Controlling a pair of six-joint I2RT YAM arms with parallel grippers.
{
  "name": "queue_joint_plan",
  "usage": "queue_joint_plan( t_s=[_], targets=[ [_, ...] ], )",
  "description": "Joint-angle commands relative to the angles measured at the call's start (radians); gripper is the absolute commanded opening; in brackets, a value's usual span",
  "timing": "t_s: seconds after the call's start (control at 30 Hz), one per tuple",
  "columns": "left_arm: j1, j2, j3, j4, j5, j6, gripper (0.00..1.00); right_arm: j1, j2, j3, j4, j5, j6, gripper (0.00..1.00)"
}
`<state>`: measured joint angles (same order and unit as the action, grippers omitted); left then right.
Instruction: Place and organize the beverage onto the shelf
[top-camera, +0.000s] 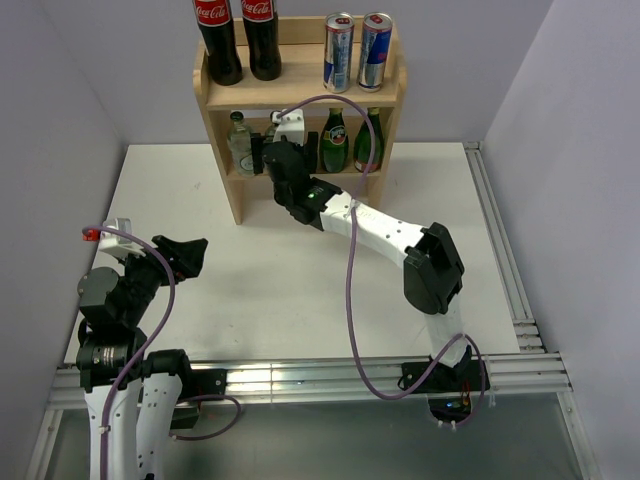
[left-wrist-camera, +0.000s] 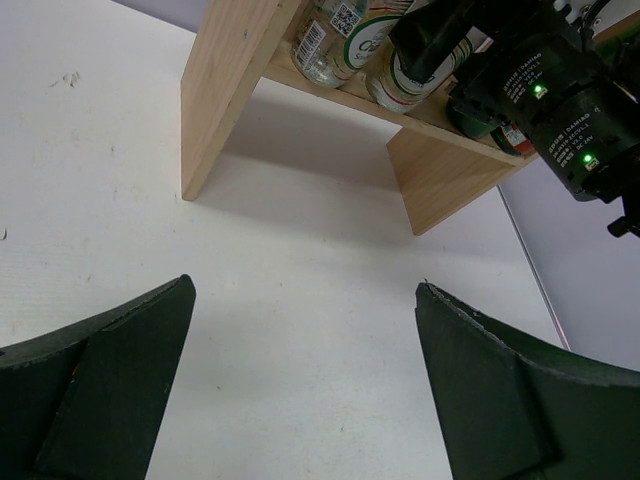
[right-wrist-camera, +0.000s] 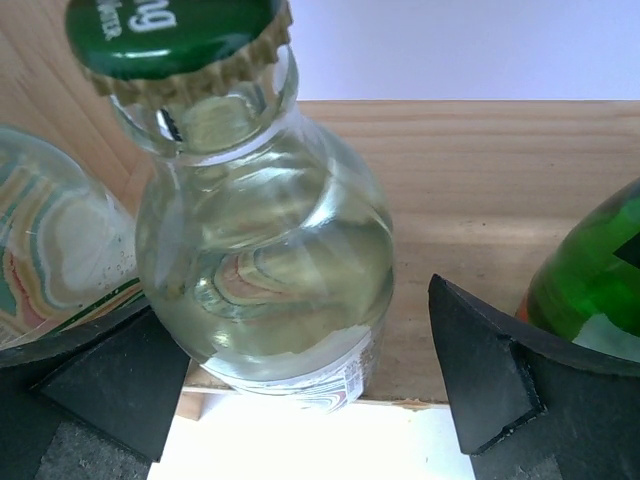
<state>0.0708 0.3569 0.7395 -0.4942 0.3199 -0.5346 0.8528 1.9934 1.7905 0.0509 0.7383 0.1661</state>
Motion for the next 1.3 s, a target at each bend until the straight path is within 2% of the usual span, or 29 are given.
queue_joint_plan(
  t_s=[0.0,0.77,1.27],
  targets=[
    [0.006,-0.015,-0.002,0.032,0.013,0.019,0.99,-0.006,-0.064,-0.016,0.014,-0.014,0.010,1.00],
    [0.006,-0.013,-0.002,0.032,0.011,0.019,0.99,0.011,-0.137,-0.109,0.021,-0.066,0.035,1.00],
    [0.009,-0.010,-0.002,0.032,0.010,0.019,0.99,0.066,-0.254,-0.261,0.046,-0.083,0.073,1.00]
  ],
)
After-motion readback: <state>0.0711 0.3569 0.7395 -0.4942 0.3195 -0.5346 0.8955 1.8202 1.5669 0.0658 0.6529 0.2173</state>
